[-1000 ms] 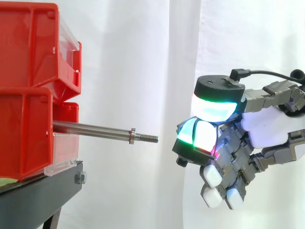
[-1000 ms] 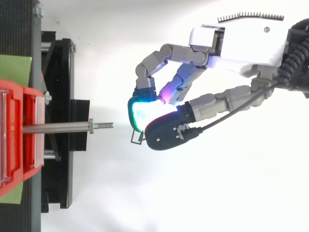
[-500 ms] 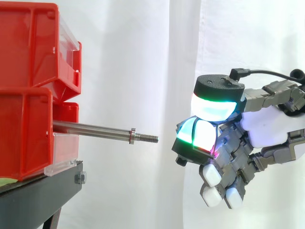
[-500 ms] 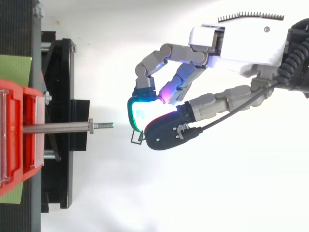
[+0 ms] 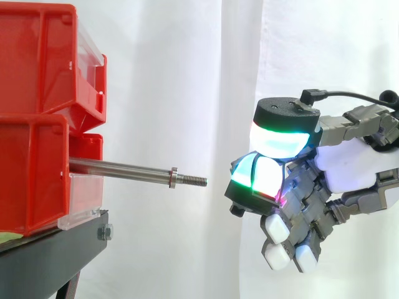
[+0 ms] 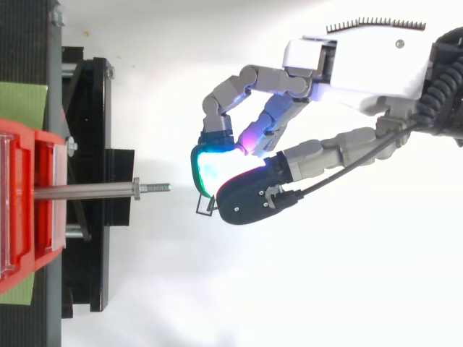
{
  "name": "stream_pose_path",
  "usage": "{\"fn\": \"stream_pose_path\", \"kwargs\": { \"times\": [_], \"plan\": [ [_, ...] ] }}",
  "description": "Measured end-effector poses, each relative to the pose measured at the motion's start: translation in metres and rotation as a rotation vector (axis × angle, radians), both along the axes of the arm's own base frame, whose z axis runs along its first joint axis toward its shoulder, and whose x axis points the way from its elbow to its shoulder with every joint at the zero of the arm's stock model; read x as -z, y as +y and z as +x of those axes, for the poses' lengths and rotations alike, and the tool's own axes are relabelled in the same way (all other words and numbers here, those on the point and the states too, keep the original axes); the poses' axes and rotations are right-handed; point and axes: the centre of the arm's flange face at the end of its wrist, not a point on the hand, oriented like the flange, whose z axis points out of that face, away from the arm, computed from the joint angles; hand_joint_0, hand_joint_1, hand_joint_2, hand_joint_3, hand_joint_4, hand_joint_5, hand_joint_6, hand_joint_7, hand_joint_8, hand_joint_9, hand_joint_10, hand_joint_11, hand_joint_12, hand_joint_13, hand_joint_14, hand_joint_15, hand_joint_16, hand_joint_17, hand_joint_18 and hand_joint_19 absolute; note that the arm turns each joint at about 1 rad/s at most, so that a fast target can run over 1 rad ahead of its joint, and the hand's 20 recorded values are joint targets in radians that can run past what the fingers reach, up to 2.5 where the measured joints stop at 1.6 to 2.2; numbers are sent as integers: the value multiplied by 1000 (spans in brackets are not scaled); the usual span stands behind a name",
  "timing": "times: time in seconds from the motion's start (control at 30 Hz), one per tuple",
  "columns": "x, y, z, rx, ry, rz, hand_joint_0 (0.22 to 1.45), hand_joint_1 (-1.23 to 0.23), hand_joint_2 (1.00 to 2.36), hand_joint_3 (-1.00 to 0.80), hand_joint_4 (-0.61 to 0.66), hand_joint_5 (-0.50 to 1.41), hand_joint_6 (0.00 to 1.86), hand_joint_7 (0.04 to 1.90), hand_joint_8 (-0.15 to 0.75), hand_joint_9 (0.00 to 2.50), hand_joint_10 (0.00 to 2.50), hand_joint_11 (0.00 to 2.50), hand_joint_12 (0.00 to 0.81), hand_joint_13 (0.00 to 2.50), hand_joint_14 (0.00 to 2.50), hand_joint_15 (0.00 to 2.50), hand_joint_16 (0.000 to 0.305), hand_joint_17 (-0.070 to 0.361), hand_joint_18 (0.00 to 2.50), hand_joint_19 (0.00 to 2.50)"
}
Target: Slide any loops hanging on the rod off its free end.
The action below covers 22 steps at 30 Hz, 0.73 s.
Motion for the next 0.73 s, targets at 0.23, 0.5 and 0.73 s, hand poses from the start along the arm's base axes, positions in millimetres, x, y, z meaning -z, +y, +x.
{"fn": "stream_pose_path", "kwargs": {
  "times": [0.23, 0.5, 0.73],
  "plan": [
    [0, 0, 0, 0, 0, 0, 623, -729, 1024, -91, -12, -176, 901, 1165, 316, 1021, 14, 428, 297, 911, 8, 201, 43, 98, 876, 398],
    [0, 0, 0, 0, 0, 0, 614, -708, 1025, -85, 2, -176, 903, 1122, 370, 1055, 15, 405, 304, 929, 8, 217, 44, 99, 898, 412],
    [0, 0, 0, 0, 0, 0, 613, -708, 1026, -85, -3, -176, 904, 1123, 361, 1065, 17, 442, 305, 935, 8, 218, 44, 100, 906, 404]
  ]
}}
